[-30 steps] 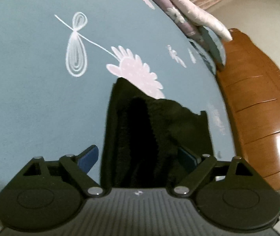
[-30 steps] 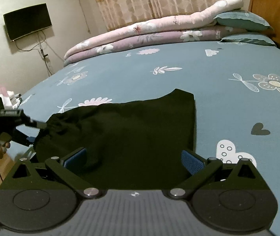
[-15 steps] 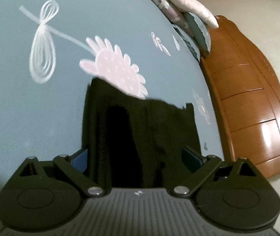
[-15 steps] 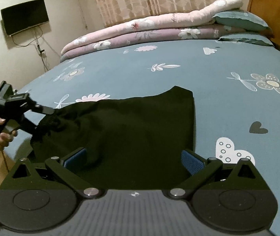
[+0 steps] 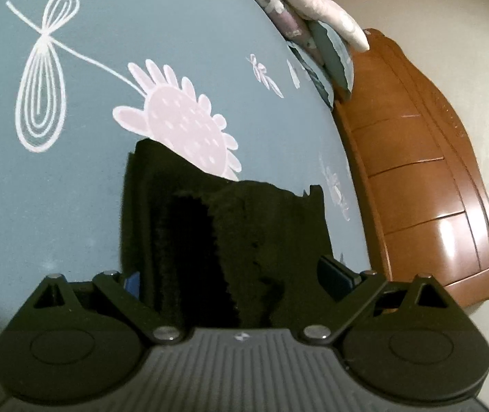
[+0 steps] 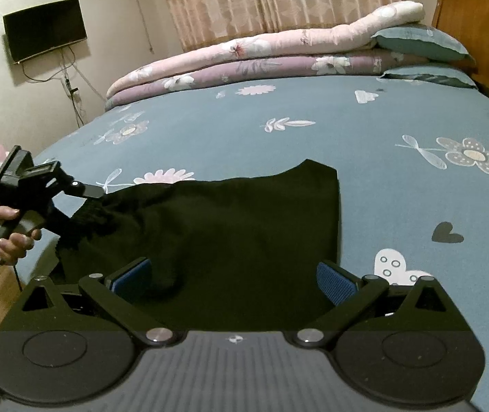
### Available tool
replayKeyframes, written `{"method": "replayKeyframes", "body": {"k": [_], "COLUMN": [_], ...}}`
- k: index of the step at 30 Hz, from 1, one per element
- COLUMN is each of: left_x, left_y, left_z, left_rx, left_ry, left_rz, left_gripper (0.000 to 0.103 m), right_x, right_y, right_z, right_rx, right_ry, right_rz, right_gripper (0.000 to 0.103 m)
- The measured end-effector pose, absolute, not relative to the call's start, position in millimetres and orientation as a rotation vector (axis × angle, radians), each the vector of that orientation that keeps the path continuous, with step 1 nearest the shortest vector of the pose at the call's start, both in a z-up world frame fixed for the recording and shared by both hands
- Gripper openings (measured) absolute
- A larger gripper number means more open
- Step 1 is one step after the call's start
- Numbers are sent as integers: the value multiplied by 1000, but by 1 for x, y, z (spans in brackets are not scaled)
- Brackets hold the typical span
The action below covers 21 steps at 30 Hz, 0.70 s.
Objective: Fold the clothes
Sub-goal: 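Press the left gripper onto the pants waistband while the right gripper holds the fold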
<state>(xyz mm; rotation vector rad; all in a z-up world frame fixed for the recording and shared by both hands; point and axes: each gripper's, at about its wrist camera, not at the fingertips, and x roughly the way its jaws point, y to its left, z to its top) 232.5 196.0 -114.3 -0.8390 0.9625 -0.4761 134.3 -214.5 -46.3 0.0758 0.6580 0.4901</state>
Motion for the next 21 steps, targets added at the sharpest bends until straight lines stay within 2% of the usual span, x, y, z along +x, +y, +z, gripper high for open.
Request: {"method": "replayKeyframes", "body": {"k": [8,14,17,19,21], "left_x": [185,229,227,221,213], "left_y": [185,178,167,169,175], "left_z": [-120,-120,-114,-115,-117], "left_rx": [-840,-877,-784,-779,-784], "left_ry": [991,993,994,985,999], "left_rz": [-539,-520,-533,-529,-491], "left_gripper": [95,95,94,85,61], "right_x": [136,143,151,160,171], "right_y": [-221,-232,-238,-241,-246], "right_z": [-46,-47,-45,-45,-46], "right_rx": [74,155,186,212,238], "right_ry": [666,670,674,683,704], "right_rz": [495,499,508,525,544], "right_gripper": [103,103,103,103,103]}}
